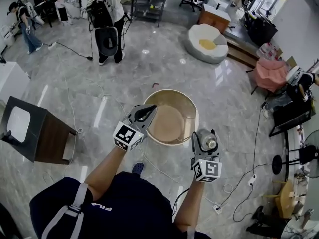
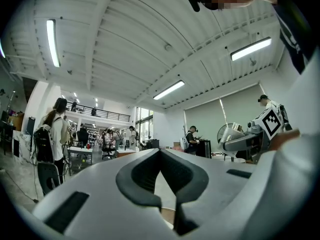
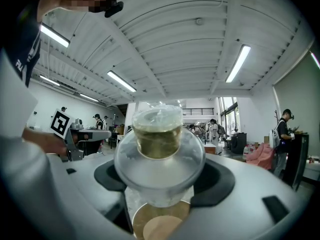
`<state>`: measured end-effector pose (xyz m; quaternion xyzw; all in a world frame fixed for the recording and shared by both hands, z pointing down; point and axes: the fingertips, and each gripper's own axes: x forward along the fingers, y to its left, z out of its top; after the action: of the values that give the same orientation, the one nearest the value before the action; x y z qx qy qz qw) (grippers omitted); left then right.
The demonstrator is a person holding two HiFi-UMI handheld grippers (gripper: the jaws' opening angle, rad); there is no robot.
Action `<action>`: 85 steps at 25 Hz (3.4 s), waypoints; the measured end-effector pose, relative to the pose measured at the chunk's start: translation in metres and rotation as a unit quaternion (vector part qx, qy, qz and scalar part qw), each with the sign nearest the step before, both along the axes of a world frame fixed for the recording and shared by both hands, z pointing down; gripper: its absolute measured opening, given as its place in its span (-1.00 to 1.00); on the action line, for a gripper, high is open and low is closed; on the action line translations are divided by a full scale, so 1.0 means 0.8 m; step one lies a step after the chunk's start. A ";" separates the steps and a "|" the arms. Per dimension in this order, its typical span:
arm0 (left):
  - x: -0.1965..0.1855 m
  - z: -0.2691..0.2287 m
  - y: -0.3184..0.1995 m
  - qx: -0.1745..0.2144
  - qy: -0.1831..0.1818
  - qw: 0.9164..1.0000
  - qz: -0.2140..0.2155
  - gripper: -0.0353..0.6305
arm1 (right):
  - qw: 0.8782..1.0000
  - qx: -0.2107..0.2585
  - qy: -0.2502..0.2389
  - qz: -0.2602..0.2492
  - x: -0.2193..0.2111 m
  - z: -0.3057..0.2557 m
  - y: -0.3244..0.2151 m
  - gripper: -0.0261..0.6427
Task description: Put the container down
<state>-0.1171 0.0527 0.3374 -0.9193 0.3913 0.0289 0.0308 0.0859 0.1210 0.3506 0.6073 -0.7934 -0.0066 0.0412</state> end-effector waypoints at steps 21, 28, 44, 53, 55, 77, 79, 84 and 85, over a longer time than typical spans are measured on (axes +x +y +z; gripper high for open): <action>0.089 0.014 -0.093 -0.005 -0.014 0.999 0.036 -0.82 | 1.000 -0.013 0.002 0.020 0.059 0.021 -0.085 0.10; 0.105 0.015 -0.083 -0.005 -0.019 1.000 0.025 -0.82 | 1.000 -0.012 -0.005 0.013 0.081 0.023 -0.081 0.10; 0.115 0.022 -0.068 -0.008 -0.037 0.999 -0.018 -0.82 | 0.999 -0.016 -0.019 -0.035 0.095 0.036 -0.095 0.10; 0.107 0.037 -0.121 -0.010 -0.046 0.999 -0.024 -0.82 | 0.998 -0.045 -0.022 -0.039 0.087 0.067 -0.146 0.10; 0.106 0.045 -0.144 -0.007 -0.055 0.998 -0.018 -0.82 | 0.998 -0.048 -0.021 -0.036 0.083 0.073 -0.167 0.10; 0.112 0.026 -0.390 0.034 -0.039 0.998 0.032 -0.82 | 0.999 -0.026 0.017 0.007 0.069 0.050 -0.393 0.10; 0.116 0.027 -0.393 0.030 -0.035 0.999 0.029 -0.82 | 0.999 -0.029 0.016 0.006 0.076 0.053 -0.397 0.10; 0.117 0.031 -0.396 0.021 -0.025 0.999 0.013 -0.82 | 0.999 -0.033 0.016 -0.005 0.086 0.060 -0.406 0.10; 0.118 0.035 -0.396 0.018 -0.023 1.000 0.010 -0.82 | 0.999 -0.034 0.016 -0.007 0.089 0.064 -0.407 0.10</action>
<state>-0.0229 -0.2643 0.3651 -0.9230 0.3803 0.0146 0.0559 0.1568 -0.2044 0.4017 0.6001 -0.7964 0.0109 0.0742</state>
